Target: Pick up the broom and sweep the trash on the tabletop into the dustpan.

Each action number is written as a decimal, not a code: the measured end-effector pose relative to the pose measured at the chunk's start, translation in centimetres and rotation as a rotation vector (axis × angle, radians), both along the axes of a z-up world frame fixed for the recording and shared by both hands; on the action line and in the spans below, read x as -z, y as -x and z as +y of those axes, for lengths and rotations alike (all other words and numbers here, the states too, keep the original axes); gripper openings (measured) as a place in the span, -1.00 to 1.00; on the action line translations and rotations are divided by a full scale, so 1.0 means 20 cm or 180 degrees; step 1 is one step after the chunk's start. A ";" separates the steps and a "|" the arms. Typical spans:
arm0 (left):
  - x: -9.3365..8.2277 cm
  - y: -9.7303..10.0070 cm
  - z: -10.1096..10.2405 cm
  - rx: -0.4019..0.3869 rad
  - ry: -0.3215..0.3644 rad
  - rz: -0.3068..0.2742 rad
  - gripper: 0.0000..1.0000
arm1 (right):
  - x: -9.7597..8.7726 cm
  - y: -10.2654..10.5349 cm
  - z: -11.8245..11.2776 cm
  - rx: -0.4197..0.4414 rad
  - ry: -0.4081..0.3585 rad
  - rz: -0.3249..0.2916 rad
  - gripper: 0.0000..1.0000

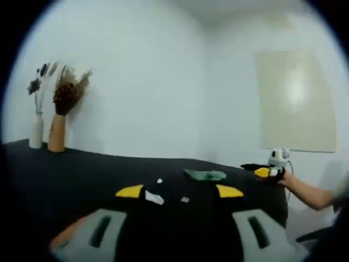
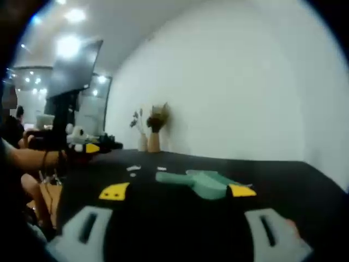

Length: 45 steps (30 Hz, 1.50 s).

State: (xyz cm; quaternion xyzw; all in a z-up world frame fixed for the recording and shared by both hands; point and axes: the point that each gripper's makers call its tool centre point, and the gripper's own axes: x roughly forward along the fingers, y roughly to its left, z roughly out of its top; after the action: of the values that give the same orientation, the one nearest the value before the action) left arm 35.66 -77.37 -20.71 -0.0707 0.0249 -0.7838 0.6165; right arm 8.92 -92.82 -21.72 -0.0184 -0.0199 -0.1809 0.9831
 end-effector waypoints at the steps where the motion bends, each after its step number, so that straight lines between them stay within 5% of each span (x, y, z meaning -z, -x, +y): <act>1: 0.02 0.00 0.00 0.0038 -0.0087 -0.0071 0.04 | 0.00 0.00 0.00 0.0006 -0.0009 -0.0006 0.37; 5: 0.02 -0.02 0.03 0.0065 -0.0146 -0.0164 0.13 | -0.01 0.00 0.01 -0.0008 -0.0028 0.0017 0.35; 11: -0.06 -0.02 0.09 0.0160 -0.0073 0.0007 0.15 | -0.04 0.01 0.03 -0.0039 -0.0017 0.0065 0.36; 22: -0.09 0.04 0.17 0.0237 -0.0132 -0.0289 0.20 | -0.05 0.00 0.08 -0.0093 0.0004 0.0377 0.34; 45: -0.12 0.16 0.19 0.0525 -0.0121 -0.0433 0.28 | -0.05 -0.01 0.08 -0.0250 -0.0114 0.0968 0.32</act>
State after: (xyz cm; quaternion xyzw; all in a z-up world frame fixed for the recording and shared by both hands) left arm 32.53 -73.52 -18.29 -0.0034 0.0035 -0.8343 0.5514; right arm 9.20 -91.14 -20.65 -0.0273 0.1317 -0.1378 0.9813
